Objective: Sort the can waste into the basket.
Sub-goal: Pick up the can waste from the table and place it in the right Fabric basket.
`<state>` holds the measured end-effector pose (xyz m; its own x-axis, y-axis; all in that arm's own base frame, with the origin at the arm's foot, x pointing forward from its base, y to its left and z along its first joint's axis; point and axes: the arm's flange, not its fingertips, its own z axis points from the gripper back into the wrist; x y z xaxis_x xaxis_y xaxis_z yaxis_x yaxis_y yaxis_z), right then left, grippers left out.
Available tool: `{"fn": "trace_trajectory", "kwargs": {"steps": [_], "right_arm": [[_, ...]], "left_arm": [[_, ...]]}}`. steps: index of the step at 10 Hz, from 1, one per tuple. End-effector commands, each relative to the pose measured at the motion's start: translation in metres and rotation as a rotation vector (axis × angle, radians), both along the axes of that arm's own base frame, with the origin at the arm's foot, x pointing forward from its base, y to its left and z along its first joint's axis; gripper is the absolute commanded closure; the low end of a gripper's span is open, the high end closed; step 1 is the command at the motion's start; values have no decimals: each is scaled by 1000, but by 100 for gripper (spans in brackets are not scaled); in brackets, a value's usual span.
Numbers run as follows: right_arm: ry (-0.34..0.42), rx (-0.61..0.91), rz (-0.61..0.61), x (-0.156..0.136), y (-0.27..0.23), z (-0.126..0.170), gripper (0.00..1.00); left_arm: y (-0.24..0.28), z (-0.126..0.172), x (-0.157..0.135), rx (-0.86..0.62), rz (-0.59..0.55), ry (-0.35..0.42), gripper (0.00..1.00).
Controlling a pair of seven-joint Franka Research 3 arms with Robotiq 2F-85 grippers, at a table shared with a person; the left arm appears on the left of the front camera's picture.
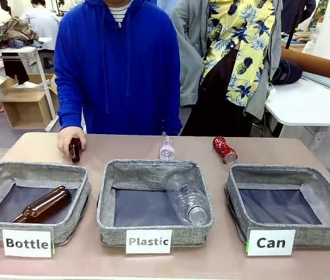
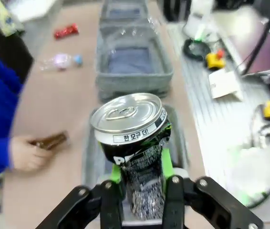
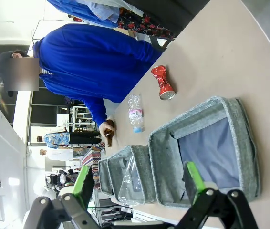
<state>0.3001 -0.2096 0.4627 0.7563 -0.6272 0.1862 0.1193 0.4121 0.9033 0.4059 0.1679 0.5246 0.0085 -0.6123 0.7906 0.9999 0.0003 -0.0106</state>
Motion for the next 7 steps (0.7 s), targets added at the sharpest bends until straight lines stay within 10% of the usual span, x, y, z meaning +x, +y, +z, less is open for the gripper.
{"fn": "trace_trajectory", "kwargs": {"steps": [1,7], "right_arm": [[-42,4,1,3,-1,-1,0],[-42,4,1,3,-1,-1,0]], "left_arm": [[84,22,5,-46,17,-28,64],[264,29,-134,-217,497,-198,64]]}}
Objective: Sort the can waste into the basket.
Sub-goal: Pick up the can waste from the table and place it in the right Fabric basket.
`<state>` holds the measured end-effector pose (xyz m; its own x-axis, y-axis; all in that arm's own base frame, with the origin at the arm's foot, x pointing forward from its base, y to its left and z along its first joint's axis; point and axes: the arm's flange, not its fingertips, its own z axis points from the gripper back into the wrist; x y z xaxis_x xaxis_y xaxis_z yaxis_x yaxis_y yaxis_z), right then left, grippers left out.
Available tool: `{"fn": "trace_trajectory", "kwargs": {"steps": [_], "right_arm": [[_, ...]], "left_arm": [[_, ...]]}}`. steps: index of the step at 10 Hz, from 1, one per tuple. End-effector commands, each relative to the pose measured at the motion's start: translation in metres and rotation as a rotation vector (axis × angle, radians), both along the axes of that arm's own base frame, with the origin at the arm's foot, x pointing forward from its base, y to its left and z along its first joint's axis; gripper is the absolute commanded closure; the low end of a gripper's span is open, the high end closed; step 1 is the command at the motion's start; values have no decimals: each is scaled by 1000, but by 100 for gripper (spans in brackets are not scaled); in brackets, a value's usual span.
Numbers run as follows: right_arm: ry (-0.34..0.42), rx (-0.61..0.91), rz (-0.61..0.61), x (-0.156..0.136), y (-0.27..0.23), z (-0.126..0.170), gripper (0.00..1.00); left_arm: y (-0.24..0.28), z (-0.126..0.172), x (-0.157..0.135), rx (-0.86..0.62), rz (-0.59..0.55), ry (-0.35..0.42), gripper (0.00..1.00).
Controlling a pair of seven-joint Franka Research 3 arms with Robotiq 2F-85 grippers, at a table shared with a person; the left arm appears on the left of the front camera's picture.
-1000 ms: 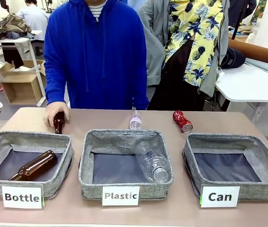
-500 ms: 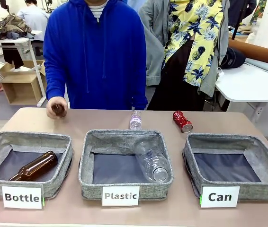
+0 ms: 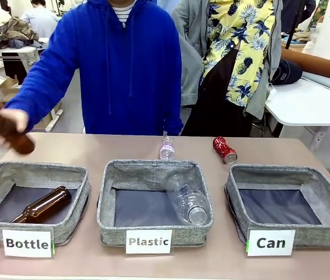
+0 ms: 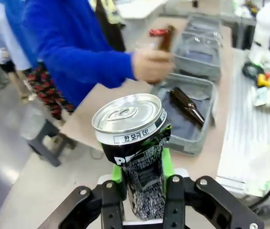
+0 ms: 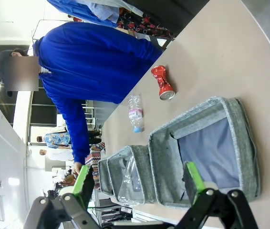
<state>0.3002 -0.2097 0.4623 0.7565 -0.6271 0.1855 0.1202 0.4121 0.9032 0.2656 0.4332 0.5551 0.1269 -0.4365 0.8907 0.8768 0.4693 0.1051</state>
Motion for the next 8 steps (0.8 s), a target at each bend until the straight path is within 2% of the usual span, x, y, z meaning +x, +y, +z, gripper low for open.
{"fn": "trace_trajectory", "kwargs": {"steps": [1,3,8], "right_arm": [[-43,4,1,2,-1,-1,0],[-43,4,1,2,-1,-1,0],[-43,4,1,2,-1,-1,0]], "left_arm": [[3,-3,0,-61,27,-60,64],[8,-17,-1,-102,42,-68,64],[-18,-11,21,-88,-27,-79,64]]}}
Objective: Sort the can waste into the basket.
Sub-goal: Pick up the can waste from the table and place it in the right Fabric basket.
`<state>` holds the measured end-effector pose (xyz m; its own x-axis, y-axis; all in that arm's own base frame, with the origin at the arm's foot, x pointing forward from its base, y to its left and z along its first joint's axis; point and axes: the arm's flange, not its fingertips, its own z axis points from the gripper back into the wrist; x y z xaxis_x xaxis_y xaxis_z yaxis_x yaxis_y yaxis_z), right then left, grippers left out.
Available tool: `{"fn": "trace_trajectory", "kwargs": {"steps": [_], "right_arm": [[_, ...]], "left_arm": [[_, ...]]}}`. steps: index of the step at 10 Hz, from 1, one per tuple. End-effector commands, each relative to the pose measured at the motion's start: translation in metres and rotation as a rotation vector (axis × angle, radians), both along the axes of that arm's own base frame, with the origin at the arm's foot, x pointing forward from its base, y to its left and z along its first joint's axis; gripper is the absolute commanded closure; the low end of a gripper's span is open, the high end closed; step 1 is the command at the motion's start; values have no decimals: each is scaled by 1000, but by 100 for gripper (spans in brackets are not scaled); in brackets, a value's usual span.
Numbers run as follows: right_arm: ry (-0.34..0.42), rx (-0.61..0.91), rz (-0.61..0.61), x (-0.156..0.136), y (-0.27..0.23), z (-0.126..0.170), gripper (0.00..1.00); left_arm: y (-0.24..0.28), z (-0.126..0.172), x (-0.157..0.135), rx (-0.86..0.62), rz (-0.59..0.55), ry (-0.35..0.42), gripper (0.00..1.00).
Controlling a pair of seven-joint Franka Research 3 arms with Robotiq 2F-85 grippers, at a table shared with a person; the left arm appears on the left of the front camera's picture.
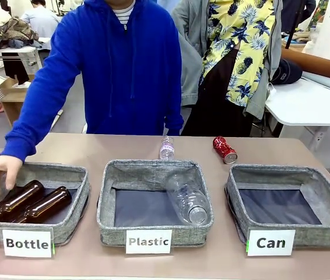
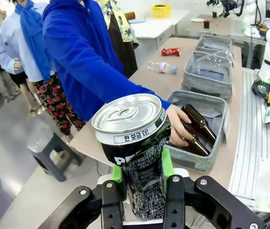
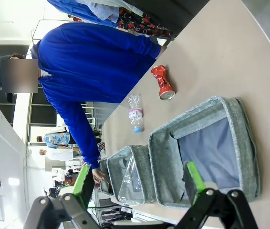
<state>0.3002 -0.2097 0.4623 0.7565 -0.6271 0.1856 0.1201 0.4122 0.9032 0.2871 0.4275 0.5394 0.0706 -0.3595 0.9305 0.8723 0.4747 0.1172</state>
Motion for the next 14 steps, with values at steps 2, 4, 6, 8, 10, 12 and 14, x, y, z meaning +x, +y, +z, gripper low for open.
{"fn": "trace_trajectory", "kwargs": {"steps": [2,4,6,8,10,12,14], "right_arm": [[-43,4,1,3,0,-1,0],[-43,4,1,3,0,-1,0],[-43,4,1,3,0,-1,0],[-43,4,1,3,0,-1,0],[-43,4,1,3,0,-1,0],[21,-32,17,-18,-6,17,0],[84,-67,57,-57,-37,42,0]], "left_arm": [[-49,12,17,18,-129,-66,64],[-120,23,43,38,-260,-134,64],[-202,29,71,54,-460,-168,64],[-295,45,92,75,-694,-273,64],[-392,55,108,31,-839,-283,64],[-501,61,109,5,-876,-165,64],[-616,63,94,-99,-747,-147,64]]}}
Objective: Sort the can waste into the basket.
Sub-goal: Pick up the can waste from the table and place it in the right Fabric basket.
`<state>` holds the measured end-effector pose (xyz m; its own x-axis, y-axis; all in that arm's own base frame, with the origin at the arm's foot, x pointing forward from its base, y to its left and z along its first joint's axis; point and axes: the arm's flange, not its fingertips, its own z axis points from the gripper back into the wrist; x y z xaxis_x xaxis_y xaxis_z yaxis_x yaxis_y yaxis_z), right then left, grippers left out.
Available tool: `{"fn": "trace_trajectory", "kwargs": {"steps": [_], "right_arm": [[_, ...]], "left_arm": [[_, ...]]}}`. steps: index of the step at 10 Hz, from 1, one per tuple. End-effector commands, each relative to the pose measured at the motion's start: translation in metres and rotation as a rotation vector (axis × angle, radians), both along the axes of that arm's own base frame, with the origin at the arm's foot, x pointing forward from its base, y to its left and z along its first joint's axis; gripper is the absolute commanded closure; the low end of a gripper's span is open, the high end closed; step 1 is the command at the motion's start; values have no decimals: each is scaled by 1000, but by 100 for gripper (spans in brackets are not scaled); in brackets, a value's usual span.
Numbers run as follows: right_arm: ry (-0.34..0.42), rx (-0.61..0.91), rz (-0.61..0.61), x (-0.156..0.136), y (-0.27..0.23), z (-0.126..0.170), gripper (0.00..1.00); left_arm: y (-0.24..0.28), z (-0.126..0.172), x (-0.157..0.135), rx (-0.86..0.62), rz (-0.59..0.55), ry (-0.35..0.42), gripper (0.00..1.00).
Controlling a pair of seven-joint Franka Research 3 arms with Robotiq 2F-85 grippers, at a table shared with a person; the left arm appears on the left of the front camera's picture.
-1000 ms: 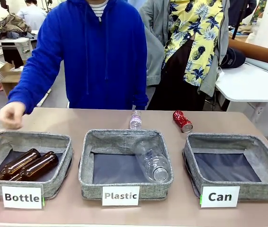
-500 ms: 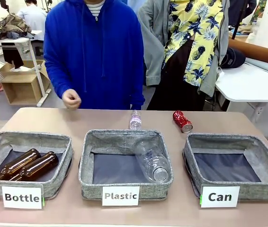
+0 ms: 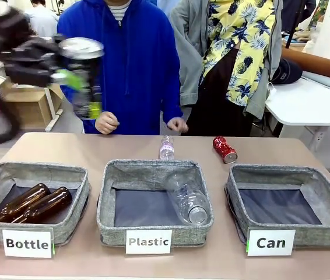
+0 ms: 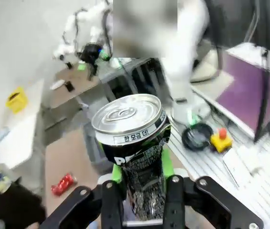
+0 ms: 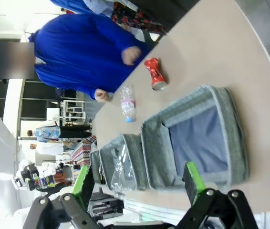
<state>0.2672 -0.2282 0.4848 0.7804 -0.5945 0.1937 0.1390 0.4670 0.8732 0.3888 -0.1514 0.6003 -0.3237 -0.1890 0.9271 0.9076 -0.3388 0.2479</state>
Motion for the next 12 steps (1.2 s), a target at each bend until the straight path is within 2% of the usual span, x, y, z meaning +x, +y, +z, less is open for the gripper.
{"fn": "trace_trajectory", "kwargs": {"steps": [1,2,3,5,6,7,9,10,11,12], "right_arm": [[89,-31,34,-40,-28,24,0],[80,-39,80,-63,-42,28,0],[60,-69,65,-86,-62,28,0],[24,-131,-45,-118,-89,13,0],[73,-66,26,-97,-62,25,0],[73,-66,26,-97,-62,25,0],[73,-66,26,-97,-62,25,0],[73,-66,26,-97,-62,25,0],[73,-66,26,-97,-62,25,0],[73,-66,26,-97,-62,25,0]], "left_arm": [[-76,-6,-10,-38,152,47,64],[-120,-22,-14,-31,154,36,64],[-158,-40,-21,-12,162,57,64],[-212,-64,-38,-23,155,40,64],[-224,-69,-44,-5,149,69,64],[-203,-61,-48,17,158,65,64],[-203,-61,-48,17,158,65,64],[-220,-72,-50,25,158,72,64],[-244,-68,-52,77,153,-79,64],[-300,-62,-59,85,50,-139,64]]}}
